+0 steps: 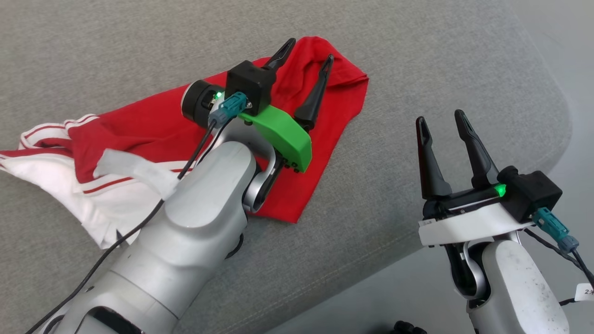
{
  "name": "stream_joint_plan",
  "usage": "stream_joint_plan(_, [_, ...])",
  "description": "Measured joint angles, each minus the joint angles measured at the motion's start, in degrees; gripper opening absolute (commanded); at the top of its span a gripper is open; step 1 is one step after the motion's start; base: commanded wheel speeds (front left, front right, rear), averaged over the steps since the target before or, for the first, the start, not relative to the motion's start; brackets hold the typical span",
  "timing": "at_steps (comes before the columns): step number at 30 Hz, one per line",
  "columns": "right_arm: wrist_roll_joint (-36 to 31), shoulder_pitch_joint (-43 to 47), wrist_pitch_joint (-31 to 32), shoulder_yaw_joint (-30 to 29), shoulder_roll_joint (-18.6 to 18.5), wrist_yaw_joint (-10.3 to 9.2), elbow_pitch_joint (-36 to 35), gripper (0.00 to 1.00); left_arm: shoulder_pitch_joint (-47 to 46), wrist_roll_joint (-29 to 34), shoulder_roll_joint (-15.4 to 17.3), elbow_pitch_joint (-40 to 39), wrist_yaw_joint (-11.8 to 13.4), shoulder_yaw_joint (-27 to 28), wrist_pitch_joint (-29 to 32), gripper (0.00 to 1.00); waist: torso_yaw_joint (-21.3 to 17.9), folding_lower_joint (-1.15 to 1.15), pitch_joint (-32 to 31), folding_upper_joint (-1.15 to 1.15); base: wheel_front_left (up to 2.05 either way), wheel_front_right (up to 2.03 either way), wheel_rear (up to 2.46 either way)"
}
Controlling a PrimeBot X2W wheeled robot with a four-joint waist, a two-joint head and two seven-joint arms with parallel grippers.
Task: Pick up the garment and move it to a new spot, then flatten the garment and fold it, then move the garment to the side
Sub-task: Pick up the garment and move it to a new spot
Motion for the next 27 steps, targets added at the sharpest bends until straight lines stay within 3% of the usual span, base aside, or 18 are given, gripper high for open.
stream_joint_plan(13, [-5.32,2.11,-0.01,-3.60,0.04,0.00,1.87,1.00,15.25,3.79,8.46,-20.13,9.60,10.68,-0.94,1.00,10.71,0.00,-4.74,0.00,0.00,0.00,0.00])
stream_joint_plan(20, [-6.69,2.75,-0.01,-4.02,0.07,0.00,3.08,1.00,24.65,4.92,11.71,-27.00,11.87,18.23,-1.01,1.00,15.54,0.00,-8.06,0.00,0.00,0.00,0.00])
stream_joint_plan(27, [-7.04,3.75,-0.01,-4.12,0.05,0.00,4.08,1.00,31.64,6.89,12.87,-30.64,12.38,23.64,-1.01,1.00,18.57,0.00,-11.37,0.00,0.00,0.00,0.00])
